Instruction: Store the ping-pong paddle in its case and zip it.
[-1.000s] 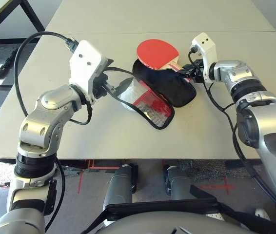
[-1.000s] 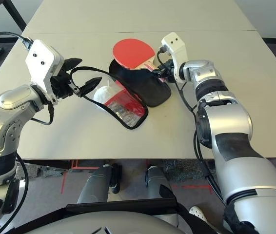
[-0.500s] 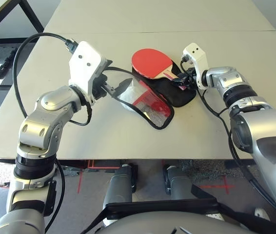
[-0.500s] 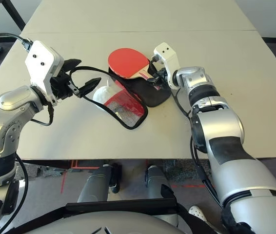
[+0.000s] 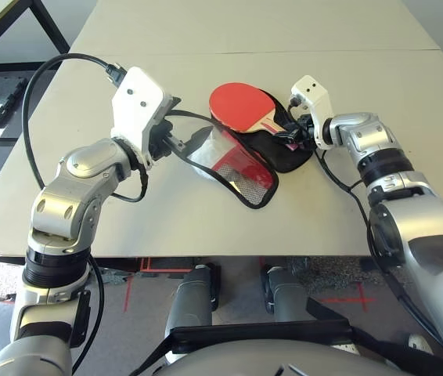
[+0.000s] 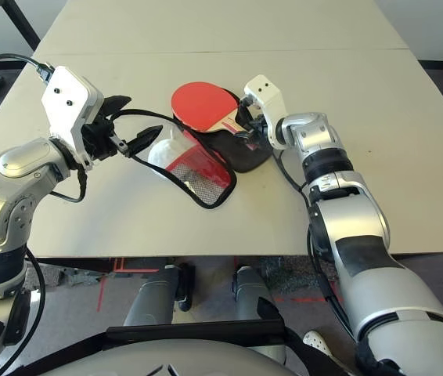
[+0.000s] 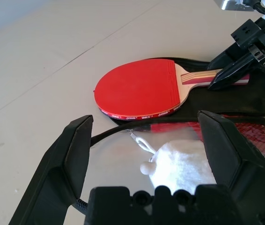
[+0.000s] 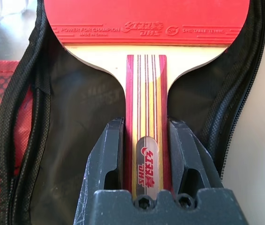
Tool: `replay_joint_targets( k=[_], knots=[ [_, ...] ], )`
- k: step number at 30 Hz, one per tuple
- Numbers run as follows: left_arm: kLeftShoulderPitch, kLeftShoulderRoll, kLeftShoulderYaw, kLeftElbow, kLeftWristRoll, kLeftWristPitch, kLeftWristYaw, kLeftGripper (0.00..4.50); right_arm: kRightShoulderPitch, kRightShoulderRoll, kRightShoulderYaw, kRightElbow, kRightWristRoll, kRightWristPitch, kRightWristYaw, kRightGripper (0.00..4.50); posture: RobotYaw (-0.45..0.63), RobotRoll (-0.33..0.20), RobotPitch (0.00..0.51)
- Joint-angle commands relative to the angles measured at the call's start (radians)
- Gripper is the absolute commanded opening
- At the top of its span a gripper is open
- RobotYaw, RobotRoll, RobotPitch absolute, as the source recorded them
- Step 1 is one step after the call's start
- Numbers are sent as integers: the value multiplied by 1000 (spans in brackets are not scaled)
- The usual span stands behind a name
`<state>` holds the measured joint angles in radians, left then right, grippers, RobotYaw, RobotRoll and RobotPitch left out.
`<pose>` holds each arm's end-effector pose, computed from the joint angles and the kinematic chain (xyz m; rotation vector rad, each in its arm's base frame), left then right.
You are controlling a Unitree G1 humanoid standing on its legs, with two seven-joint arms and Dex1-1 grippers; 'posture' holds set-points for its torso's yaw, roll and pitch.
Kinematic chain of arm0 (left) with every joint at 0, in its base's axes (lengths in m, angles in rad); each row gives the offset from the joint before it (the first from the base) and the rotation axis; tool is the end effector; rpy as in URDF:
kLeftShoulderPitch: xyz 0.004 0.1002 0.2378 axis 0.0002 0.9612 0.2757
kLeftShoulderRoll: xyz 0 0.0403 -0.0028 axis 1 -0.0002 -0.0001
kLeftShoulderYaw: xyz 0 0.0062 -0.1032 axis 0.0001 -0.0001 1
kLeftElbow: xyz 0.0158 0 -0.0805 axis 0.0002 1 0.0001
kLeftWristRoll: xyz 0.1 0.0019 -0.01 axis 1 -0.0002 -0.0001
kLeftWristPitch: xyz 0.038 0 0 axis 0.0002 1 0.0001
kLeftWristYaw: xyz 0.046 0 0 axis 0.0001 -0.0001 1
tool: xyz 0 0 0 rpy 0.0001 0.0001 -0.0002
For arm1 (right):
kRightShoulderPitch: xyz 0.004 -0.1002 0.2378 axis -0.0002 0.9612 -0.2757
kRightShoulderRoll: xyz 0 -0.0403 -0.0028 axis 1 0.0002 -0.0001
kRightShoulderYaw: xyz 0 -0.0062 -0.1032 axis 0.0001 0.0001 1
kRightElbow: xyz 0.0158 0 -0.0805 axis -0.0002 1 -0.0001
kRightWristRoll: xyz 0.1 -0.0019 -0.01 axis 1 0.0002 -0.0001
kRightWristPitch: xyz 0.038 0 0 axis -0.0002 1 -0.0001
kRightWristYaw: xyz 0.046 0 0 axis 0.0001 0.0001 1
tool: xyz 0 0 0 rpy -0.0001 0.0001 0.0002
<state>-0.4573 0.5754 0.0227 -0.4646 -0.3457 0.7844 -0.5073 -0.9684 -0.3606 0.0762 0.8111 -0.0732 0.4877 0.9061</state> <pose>0.2380 0.1927 0.2094 0.3373 -0.0207 -0.6452 0.3561 -0.1916 0.1585 -0.2703 0.4999 0.7713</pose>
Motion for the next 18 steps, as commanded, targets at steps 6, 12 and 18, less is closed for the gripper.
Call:
replay_joint_targets(
  k=[6,12,18],
  knots=[
    [4,10,-21,2,11,-7,-9,4500,140,-19,39,-195,21,210,-29,1222,258,0,205],
    [2,10,-24,5,13,-7,-10,4500,220,-4,32,-335,44,311,-98,1222,256,0,205],
    [-4,7,-30,11,16,-10,-10,4500,220,20,18,-327,64,310,-167,1222,253,0,204]
  ],
)
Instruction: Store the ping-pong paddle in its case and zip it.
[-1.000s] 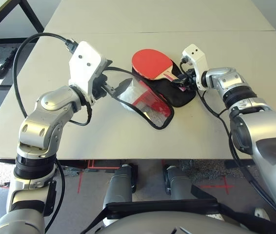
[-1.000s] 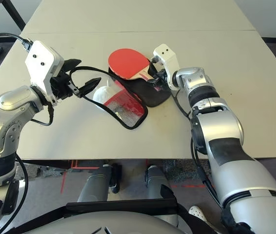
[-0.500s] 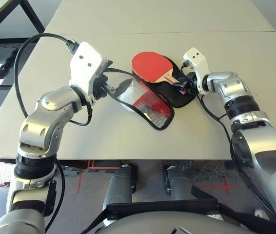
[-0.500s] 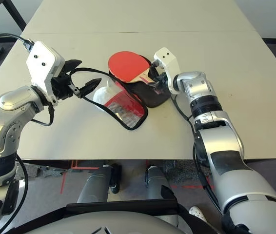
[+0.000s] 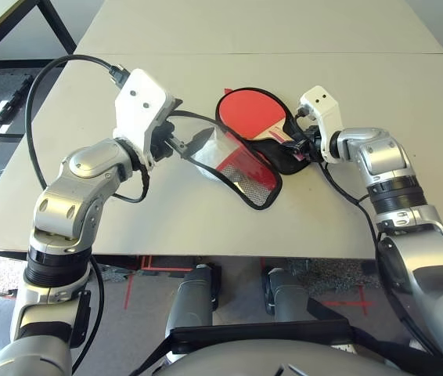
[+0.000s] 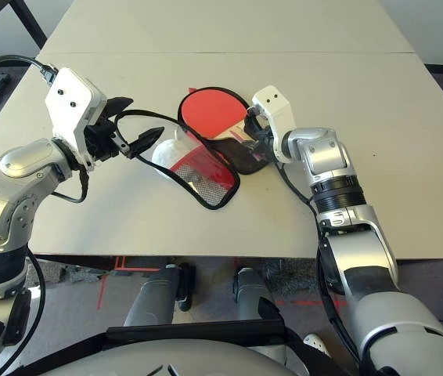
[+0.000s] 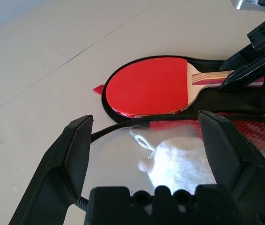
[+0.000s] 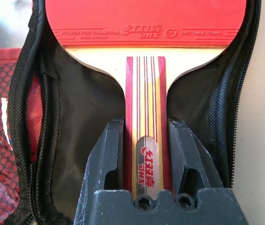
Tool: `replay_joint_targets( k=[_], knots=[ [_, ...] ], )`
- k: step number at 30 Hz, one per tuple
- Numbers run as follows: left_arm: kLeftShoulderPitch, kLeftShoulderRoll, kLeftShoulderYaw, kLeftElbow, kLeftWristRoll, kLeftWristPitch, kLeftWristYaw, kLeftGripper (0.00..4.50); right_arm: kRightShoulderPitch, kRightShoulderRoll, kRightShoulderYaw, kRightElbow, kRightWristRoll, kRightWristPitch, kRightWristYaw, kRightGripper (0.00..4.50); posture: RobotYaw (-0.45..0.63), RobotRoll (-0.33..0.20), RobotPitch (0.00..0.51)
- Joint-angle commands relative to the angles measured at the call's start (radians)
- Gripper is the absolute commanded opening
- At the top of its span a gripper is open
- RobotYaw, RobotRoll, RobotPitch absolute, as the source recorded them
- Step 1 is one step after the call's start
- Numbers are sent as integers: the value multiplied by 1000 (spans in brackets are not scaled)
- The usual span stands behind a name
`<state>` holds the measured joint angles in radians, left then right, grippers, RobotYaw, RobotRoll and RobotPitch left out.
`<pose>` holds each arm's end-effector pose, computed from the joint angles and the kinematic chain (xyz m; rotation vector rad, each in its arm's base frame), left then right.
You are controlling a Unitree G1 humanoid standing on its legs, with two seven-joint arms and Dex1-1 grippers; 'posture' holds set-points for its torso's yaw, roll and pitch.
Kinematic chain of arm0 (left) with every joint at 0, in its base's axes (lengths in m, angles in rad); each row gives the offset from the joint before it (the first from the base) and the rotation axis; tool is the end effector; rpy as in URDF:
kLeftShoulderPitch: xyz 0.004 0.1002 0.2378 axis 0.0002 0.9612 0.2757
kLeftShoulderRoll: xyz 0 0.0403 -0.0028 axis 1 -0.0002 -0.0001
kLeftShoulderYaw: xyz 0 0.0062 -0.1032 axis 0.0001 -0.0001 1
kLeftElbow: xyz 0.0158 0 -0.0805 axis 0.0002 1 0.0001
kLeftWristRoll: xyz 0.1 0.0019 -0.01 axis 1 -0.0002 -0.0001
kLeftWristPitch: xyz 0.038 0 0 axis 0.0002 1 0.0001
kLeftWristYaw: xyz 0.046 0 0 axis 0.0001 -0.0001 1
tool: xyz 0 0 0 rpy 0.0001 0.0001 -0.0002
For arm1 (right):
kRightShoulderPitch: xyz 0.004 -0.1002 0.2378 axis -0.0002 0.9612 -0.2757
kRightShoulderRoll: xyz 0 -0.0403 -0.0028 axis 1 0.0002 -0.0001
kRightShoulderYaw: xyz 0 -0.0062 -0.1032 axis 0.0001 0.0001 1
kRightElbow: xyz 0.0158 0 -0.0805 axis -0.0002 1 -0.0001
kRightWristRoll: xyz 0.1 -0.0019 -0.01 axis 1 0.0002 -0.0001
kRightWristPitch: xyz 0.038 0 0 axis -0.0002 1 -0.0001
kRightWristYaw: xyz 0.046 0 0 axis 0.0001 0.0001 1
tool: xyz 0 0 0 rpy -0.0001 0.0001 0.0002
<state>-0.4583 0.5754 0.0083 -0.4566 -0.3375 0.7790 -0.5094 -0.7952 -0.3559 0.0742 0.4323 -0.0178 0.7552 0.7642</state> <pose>0.2392 0.1912 0.2076 0.3446 -0.0125 -0.6512 0.3305 -0.1844 0.1531 -0.2264 0.5171 0.6562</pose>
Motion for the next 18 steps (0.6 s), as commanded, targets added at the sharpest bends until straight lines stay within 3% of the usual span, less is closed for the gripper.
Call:
replay_joint_targets(
  k=[1,4,13,14,18],
  knots=[
    [-4,6,-16,3,8,-5,-8,4500,46,16,20,56,11,39,-29,1222,253,0,204],
    [-5,7,-16,5,9,-5,-9,4500,37,13,23,67,19,34,-27,1222,255,0,205],
    [-20,44,30,-5,-6,6,-26,4500,26,-91,23,60,98,-73,168,4290,257,0,205],
    [-26,57,41,-2,-8,6,-30,4500,22,-101,16,75,105,-98,181,4470,257,0,205],
    [-25,146,100,4,-25,9,-77,4500,8,-141,-6,107,156,-140,258,4470,252,0,205]
  ],
)
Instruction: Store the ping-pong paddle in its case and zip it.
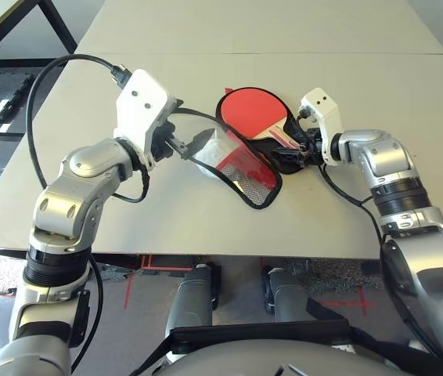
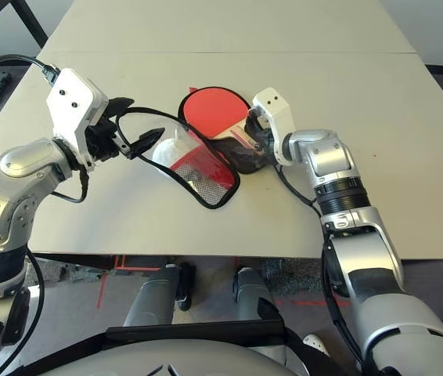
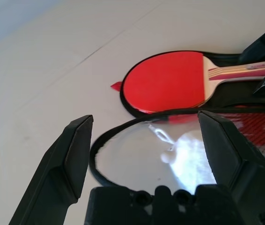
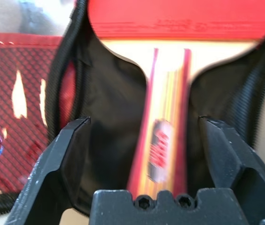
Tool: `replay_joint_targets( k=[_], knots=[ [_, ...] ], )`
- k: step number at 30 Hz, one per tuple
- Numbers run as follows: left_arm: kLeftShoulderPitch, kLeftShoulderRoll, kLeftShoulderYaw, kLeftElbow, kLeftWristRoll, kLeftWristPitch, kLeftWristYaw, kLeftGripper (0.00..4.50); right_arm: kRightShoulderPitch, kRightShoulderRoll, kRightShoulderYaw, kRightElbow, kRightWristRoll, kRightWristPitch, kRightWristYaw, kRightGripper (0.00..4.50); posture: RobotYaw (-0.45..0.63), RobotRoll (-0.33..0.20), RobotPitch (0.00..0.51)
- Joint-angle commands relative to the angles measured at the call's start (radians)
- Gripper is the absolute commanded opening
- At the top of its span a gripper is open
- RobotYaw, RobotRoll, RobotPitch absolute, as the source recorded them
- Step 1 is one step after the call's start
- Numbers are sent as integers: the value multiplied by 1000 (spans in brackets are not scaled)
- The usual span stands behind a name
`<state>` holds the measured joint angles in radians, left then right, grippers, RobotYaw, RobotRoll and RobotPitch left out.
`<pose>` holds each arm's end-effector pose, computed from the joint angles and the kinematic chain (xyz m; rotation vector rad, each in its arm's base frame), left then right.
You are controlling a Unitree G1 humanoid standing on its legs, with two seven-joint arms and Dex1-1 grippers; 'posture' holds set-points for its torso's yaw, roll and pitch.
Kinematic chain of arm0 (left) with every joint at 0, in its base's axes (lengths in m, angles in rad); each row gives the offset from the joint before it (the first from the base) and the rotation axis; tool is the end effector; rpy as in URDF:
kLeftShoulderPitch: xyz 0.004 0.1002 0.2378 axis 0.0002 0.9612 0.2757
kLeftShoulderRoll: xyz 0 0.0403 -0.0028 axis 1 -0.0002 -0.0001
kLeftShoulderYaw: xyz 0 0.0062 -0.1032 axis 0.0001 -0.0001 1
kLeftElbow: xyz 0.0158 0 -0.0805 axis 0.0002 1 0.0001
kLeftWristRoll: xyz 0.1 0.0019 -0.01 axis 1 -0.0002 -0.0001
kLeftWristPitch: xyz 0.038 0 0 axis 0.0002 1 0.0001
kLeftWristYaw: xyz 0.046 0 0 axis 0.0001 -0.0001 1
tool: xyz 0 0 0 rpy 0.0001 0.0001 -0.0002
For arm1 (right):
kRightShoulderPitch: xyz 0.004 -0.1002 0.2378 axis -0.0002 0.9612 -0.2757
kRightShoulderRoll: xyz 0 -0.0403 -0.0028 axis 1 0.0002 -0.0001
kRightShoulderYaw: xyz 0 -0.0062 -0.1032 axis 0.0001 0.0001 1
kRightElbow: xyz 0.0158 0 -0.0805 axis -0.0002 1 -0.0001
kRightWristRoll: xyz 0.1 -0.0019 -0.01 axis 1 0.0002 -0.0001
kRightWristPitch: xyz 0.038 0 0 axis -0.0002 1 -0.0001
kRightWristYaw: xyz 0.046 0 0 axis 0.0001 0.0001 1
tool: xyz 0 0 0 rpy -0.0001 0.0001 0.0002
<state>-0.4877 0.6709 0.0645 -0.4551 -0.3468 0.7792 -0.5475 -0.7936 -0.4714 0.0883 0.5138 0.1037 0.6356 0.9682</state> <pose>0.2369 0.2090 0.2276 0.4197 -0.0388 -0.6109 0.3310 -0.2156 0.1541 -0.1633 0.4960 0.8328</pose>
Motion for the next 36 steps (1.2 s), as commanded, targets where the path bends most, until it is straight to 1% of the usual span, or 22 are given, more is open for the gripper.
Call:
replay_joint_targets(
  k=[1,4,6,8,11,14,17,19,23,26,28,31,32,34,35,36],
  knots=[
    [12,71,58,3,-21,8,-52,4500,5,-34,-22,25,44,-23,70,4470,252,0,205],
    [75,140,115,2,-35,1,-101,4500,5,-52,-37,28,74,-33,109,4470,256,0,205],
    [163,188,165,-6,-46,1,-141,4500,3,-58,-59,39,101,-44,126,4470,256,0,205],
    [239,215,200,-13,-54,-3,-161,4500,1,-61,-79,47,123,-54,134,4470,260,0,209],
    [315,226,220,0,-43,-30,-167,4500,-3,-61,-96,58,143,-59,137,4470,260,0,209],
    [367,229,222,15,-21,-54,-164,4500,-6,-61,-109,64,155,-61,126,4470,262,0,212],
    [400,231,143,20,34,-82,-151,4500,-13,-62,-117,87,154,-77,110,4470,262,0,214],
    [383,205,103,7,35,-82,-144,4500,-20,-63,-122,104,156,-90,105,4470,255,0,214],
    [284,128,-11,-17,37,-68,-126,4500,-50,-77,-134,143,163,-79,95,4470,247,0,212],
    [192,90,-123,-31,74,-74,-127,4500,-65,-96,-138,160,165,-75,107,4470,233,0,209],
    [105,57,-185,-49,79,-55,-130,4500,-76,-110,-143,181,162,-84,110,4470,225,0,208],
    [5,13,-243,-64,80,-27,-130,4500,-89,-124,-150,211,156,-98,109,4470,218,0,207],
    [-44,-24,-271,-58,81,-31,-126,4500,-95,-131,-156,224,156,-102,108,4470,218,0,207],
    [-155,-158,-329,5,98,-63,-85,4500,-103,-149,-156,245,155,-108,124,4470,202,0,204],
    [-192,-231,-356,49,115,-81,-53,4500,-102,-158,-151,249,155,-114,143,4470,195,0,203],
    [-217,-285,-382,88,138,-101,-31,4500,-102,-165,-147,250,155,-114,158,4470,184,0,202]
  ],
)
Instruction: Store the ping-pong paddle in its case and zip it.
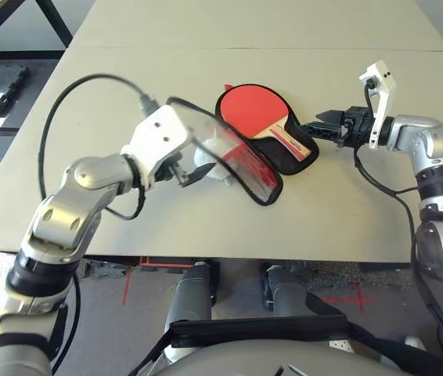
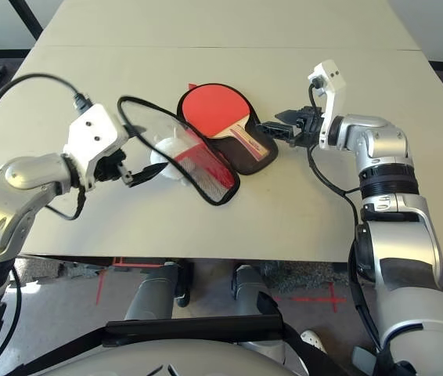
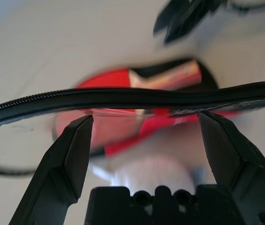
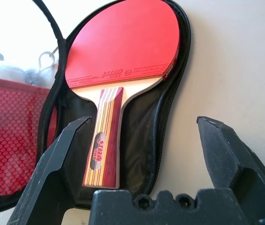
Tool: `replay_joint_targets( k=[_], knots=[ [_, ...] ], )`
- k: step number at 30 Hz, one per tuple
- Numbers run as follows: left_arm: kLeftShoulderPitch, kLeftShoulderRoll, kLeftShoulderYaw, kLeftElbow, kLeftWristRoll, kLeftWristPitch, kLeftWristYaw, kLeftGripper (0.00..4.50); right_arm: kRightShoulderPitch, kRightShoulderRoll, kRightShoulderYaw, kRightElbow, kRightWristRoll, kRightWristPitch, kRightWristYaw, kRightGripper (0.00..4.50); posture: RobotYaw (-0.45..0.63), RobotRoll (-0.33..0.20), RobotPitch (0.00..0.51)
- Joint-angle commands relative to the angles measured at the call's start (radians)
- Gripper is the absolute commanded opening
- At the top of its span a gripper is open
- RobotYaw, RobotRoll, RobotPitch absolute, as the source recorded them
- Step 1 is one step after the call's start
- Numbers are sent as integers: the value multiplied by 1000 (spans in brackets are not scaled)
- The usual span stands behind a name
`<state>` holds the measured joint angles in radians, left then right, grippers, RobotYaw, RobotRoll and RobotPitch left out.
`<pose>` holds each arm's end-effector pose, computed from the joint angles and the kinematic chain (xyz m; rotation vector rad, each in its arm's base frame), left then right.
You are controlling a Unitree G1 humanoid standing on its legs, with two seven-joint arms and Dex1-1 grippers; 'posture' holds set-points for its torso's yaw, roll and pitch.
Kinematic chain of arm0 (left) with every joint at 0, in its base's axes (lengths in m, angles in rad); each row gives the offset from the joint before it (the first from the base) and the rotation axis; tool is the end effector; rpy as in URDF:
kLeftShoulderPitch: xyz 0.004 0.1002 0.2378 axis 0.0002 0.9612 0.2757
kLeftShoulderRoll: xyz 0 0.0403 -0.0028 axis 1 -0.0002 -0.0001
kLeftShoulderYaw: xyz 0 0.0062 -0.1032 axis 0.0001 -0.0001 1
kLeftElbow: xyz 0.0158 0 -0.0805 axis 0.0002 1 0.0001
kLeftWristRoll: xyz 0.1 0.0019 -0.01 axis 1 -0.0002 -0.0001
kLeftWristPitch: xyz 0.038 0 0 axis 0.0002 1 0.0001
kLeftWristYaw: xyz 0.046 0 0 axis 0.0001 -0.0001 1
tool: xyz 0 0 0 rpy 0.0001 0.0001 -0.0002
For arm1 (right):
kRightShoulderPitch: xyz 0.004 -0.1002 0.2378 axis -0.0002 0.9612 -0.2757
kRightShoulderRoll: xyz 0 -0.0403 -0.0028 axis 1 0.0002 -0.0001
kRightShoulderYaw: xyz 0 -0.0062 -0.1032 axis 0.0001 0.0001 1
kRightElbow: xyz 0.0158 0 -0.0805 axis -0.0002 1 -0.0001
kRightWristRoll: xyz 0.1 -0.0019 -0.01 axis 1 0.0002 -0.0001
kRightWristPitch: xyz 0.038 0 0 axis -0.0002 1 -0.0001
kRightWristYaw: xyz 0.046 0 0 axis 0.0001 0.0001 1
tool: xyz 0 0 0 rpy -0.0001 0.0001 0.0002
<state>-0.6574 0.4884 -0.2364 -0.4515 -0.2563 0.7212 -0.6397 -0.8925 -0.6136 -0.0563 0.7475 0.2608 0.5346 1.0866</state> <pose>0.2477 0.1295 0.2270 0.4906 -0.1379 -0.9875 0.3317 -0.2774 0.1794 0.0421 0.3423 0.7980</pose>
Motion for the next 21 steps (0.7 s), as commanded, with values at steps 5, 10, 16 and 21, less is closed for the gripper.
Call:
replay_joint_targets(
  k=[5,10,16,21],
  knots=[
    [-81,-298,-151,296,126,-158,138,4500,-31,-48,-30,59,33,21,107,4470,162,0,205],
    [-41,-272,-122,349,153,-203,112,4500,-35,-84,-37,98,27,14,130,4470,147,0,211],
    [15,-162,-35,290,139,-200,88,4500,-38,-87,-47,121,29,15,126,4470,141,0,211],
    [40,-130,-6,314,167,-240,87,4500,-37,-78,-52,124,34,12,117,4470,138,0,207]
  ],
)
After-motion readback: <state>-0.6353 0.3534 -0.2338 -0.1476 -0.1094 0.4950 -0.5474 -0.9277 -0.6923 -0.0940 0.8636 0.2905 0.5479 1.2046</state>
